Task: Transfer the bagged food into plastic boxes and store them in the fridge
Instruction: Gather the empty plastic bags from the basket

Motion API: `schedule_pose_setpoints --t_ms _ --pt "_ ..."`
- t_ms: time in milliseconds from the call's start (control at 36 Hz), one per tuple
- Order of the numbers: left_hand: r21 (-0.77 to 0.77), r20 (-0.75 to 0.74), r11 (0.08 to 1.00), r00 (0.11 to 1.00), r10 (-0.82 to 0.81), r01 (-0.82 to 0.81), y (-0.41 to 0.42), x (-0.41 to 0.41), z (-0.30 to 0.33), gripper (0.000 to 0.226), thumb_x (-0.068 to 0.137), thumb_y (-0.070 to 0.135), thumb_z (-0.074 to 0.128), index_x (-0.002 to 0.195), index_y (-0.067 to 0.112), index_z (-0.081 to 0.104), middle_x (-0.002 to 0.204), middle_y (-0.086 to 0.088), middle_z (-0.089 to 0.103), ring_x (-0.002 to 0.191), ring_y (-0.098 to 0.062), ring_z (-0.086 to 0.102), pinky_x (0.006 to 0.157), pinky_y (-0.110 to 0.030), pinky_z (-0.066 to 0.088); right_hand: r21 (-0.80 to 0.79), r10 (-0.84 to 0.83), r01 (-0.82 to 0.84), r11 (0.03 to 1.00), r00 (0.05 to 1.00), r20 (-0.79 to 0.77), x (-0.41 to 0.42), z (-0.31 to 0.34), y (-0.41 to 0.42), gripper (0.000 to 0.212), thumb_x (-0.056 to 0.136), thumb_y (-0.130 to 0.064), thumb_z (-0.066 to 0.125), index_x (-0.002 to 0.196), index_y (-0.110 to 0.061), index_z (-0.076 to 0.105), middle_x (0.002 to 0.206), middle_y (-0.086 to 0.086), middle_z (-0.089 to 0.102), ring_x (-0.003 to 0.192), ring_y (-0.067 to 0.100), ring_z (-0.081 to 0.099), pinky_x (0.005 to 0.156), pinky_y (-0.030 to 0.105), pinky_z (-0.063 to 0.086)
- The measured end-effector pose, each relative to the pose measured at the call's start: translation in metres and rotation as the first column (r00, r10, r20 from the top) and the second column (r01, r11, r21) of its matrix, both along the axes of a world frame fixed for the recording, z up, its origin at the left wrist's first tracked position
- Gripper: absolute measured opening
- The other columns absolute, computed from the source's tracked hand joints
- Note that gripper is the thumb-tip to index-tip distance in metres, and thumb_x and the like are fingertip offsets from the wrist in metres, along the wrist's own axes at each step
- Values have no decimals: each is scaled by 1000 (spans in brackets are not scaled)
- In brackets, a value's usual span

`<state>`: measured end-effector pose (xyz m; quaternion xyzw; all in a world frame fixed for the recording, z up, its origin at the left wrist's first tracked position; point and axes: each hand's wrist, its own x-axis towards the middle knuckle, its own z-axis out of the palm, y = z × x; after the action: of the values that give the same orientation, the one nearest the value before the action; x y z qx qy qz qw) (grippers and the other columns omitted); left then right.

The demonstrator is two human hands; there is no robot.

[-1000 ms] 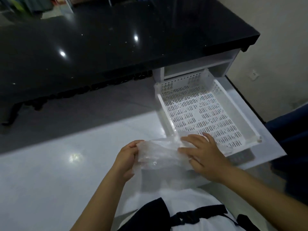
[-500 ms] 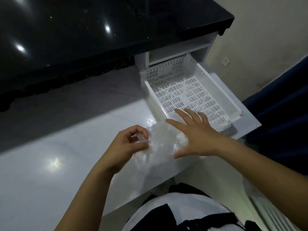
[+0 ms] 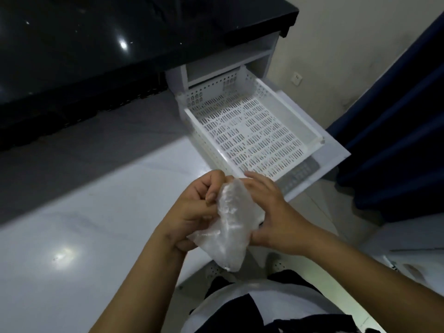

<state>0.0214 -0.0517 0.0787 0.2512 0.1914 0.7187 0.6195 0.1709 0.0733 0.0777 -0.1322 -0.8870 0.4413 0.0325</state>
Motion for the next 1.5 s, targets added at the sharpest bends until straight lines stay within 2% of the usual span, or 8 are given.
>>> schedule_pose_setpoints --t_ms 333,528,806,972,1028,1167,1278,1500 --pt "-325 -720 800 681 137 -505 60 43 5 50 71 -25 48 64 19 71 65 4 63 58 -8 56 54 -17 45 -716 -498 341 609 867 -10 107 24 71 32 79 -15 69 110 -19 76 119 2 72 105 20 70 79 26 57" --pt "-484 -653 811 752 -85 -329 124 167 -20 37 87 -12 59 101 16 78 95 -20 74 77 -27 69 69 -34 54 -851 -673 367 375 739 23 176 19 110 25 91 -20 62 110 -28 76 108 8 75 100 28 72 77 35 61" --pt "-574 -295 819 928 -225 16 209 291 -17 35 77 -5 59 110 -7 69 102 -22 71 92 -28 69 82 -35 56 -699 -543 394 597 840 10 278 -37 211 39 88 -29 67 112 -60 63 142 -4 49 118 20 59 85 25 57" --pt "-619 -249 783 960 -129 -56 250 311 -16 24 82 0 65 103 2 77 109 -23 71 96 -29 71 87 -33 60 323 -371 277 905 885 281 314 -89 264 51 79 -32 80 127 -32 62 144 2 48 138 31 37 107 19 -12" --pt "-622 -367 776 914 -171 -105 264 316 -15 19 84 10 68 100 8 79 110 -23 73 99 -31 70 93 -37 58 448 -318 220 866 935 156 315 -89 267 66 42 -25 101 101 -10 75 108 17 71 103 41 68 59 51 57" --pt "-545 -590 791 797 -127 -277 307 319 -23 20 83 10 73 103 9 69 92 -12 75 80 -22 74 68 -26 60 300 -364 314 901 923 125 322 -92 281 54 62 -18 94 111 -8 74 119 17 68 117 40 61 105 55 37" --pt "-253 -959 792 254 -128 -556 347 309 -47 29 82 16 78 97 36 65 102 3 65 88 -9 63 74 -20 54 214 -369 339 916 921 122 324 -102 306 37 83 -2 63 120 3 65 132 26 53 127 39 45 107 46 33" --pt "-488 -698 807 704 -132 -334 461 275 -75 43 82 8 76 116 32 64 110 3 70 99 -18 70 87 -44 60 -326 -519 528 784 846 122 300 -100 404 27 101 -13 51 123 -25 60 126 7 53 109 16 58 79 22 50"
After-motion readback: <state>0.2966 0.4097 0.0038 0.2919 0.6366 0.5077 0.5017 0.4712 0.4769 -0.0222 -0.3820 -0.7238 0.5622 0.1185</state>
